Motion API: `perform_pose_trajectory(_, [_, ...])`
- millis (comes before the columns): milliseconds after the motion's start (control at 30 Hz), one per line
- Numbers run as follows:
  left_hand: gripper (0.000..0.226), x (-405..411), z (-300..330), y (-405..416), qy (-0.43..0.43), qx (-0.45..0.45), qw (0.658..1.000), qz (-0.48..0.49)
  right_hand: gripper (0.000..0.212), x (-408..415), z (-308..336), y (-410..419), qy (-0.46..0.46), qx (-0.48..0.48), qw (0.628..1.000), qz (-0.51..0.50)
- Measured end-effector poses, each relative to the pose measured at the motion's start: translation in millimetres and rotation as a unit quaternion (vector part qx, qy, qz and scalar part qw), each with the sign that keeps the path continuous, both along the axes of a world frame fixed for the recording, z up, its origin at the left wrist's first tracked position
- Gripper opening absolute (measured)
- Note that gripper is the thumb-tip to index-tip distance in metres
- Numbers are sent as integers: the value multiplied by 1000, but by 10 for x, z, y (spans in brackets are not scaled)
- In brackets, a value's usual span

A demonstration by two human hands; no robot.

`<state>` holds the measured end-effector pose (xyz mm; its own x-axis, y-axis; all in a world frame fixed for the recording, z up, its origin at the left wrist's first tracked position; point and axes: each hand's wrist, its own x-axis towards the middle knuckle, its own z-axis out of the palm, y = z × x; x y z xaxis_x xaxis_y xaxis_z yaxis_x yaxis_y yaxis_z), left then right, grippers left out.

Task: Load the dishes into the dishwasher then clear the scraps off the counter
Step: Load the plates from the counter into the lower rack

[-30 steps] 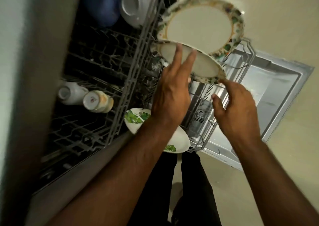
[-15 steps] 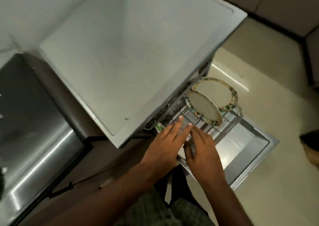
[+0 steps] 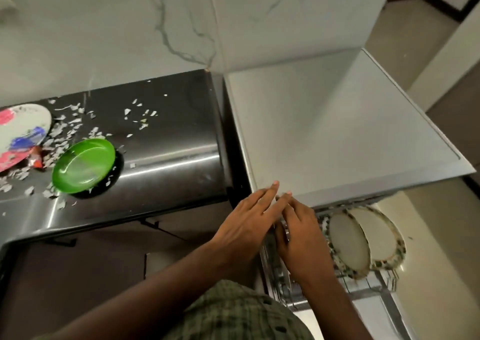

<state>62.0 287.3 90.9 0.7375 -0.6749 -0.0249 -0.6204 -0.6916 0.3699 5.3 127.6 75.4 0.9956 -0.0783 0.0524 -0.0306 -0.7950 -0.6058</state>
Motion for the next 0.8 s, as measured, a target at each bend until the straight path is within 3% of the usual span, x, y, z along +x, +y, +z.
perform_pose_trajectory(167, [67, 126, 162, 607, -9, -28, 998, 63, 51, 345, 168, 519, -16, -18, 997, 67])
perform_pose_trajectory(467, [77, 256, 129, 1912, -8, -27, 990, 136, 49, 703, 234, 1688, -64, -59, 987, 131])
perform_pose_trajectory(800, [75, 169, 44, 3252, -16, -36, 967, 253, 47, 1002, 186, 2997, -39, -31, 975, 219])
